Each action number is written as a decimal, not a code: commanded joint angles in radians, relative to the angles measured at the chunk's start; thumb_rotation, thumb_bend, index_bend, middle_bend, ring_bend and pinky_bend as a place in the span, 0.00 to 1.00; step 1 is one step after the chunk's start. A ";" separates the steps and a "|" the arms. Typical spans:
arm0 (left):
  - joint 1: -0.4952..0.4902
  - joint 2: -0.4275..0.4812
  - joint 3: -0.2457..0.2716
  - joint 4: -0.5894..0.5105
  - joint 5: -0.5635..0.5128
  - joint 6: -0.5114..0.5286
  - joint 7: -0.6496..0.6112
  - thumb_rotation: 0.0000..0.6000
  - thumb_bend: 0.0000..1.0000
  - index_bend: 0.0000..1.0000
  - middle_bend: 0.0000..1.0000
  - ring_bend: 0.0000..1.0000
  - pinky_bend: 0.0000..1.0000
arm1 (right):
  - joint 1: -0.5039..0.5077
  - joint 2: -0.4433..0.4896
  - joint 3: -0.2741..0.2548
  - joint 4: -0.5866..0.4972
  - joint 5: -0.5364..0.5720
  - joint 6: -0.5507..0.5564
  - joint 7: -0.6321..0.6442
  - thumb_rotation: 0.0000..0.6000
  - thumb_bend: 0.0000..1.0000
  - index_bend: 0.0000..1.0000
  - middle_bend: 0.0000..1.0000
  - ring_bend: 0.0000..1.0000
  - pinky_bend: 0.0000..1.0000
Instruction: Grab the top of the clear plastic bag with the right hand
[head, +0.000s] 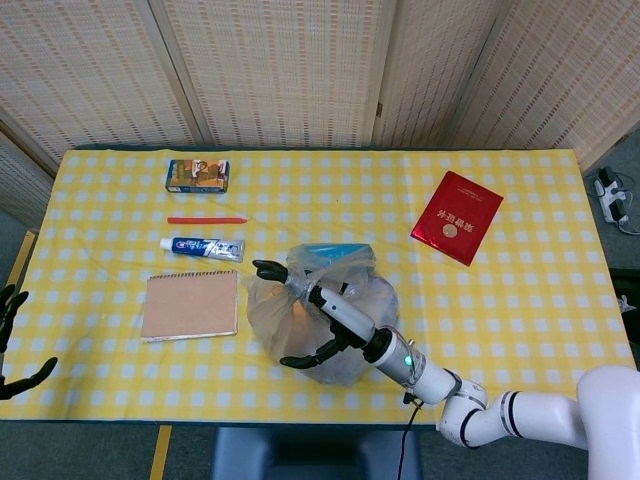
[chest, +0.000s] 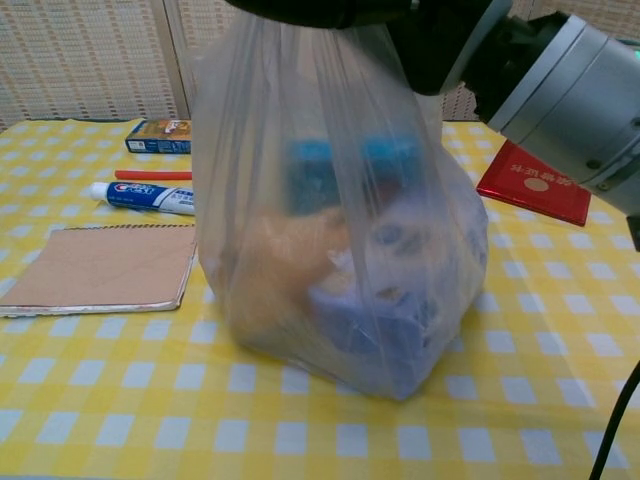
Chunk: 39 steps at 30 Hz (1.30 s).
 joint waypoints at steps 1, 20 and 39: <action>0.000 0.000 0.000 0.000 0.000 0.000 0.000 1.00 0.25 0.00 0.00 0.03 0.00 | 0.002 0.010 0.014 -0.038 0.070 -0.014 0.161 1.00 0.26 0.00 0.01 0.04 0.00; 0.009 -0.004 0.003 -0.017 0.004 0.009 0.037 1.00 0.25 0.00 0.00 0.03 0.00 | 0.003 0.089 0.050 -0.148 0.182 -0.134 0.466 1.00 0.26 0.50 0.59 0.51 0.51; 0.010 0.001 0.008 -0.019 0.017 0.010 0.023 1.00 0.25 0.00 0.00 0.03 0.00 | -0.059 0.162 0.179 -0.436 0.400 -0.239 0.304 1.00 0.38 0.71 0.82 0.71 0.91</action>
